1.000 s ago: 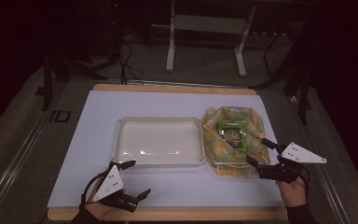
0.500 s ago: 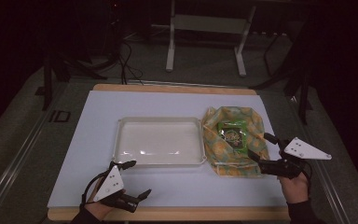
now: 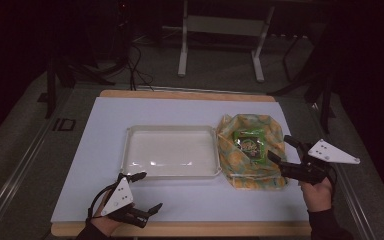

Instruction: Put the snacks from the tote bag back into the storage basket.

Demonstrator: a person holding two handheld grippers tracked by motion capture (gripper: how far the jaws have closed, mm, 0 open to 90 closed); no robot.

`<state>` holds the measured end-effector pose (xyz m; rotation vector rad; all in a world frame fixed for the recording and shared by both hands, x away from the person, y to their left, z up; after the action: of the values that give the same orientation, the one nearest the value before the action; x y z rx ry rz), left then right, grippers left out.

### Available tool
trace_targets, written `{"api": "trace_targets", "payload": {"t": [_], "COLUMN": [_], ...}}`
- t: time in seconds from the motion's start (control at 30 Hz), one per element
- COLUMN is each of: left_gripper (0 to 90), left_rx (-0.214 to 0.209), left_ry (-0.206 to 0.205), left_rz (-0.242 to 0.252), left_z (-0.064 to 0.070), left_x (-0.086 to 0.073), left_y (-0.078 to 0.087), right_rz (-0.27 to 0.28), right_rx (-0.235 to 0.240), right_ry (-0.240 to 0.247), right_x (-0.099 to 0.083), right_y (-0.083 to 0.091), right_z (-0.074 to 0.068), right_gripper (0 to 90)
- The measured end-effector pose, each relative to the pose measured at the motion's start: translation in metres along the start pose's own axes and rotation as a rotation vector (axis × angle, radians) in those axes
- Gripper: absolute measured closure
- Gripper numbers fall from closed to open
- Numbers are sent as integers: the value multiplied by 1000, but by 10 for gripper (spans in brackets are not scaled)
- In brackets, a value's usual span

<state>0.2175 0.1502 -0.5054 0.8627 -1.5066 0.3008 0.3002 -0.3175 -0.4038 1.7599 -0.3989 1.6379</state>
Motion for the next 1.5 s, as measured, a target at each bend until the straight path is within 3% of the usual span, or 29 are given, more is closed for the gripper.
{"api": "trace_targets", "payload": {"t": [0.13,0.2,0.27,0.33,0.4,0.43,0.5,0.57,0.63,0.77,0.87,0.97,1.17,1.5], "left_gripper": [13,13,13,13,13,13,13,13,13,13,13,13,13,13], "left_rx": [-3,-4,-5,-6,-6,-7,-7,-7,-9,-9,-10,-11,-12,-11], "left_ry": [-1,-3,-2,0,-1,-1,-1,-1,-1,-3,-4,-4,-5,-7], "left_rz": [-2,-3,-4,-4,-5,-5,-6,-7,-7,-7,-8,-8,-10,-10], "left_z": [0,0,1,1,1,1,1,1,1,2,1,1,2,2], "left_x": [0,0,0,0,0,0,0,0,0,0,0,0,0,0], "left_y": [0,0,0,0,0,0,0,-1,-1,-1,-1,-2,-3,-3], "right_rz": [-5,-14,-49,-58,-72,-71,-57,-55,-84,-88,-102,-112,-158,-247], "right_rx": [-31,-22,-5,16,16,-4,-1,-2,-43,-55,-97,-92,-125,-95], "right_ry": [-12,-19,-58,-140,-165,-154,-169,-177,-175,-169,-163,-166,-206,-291], "right_x": [3,5,5,5,5,4,4,5,6,7,7,6,0,-9], "right_y": [-1,-2,-4,-4,-4,-5,-5,-5,-10,-14,-20,-23,-33,-52], "right_z": [3,4,7,12,15,18,21,23,25,24,26,29,39,52], "right_gripper": [196,196,212,240,239,242,238,203,125,107,108,131,182,292]}}
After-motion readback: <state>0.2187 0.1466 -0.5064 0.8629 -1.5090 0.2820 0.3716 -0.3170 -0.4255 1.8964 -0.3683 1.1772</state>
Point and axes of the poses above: each handheld gripper's, and its own axes: y roughly backward along the jaws, x roughly out of its top, z roughly to its right, the point moved 2 cm from there along -y, roughly forward along the jaws, and after that the axes turned 7 degrees about x, right-handed, at the moved point
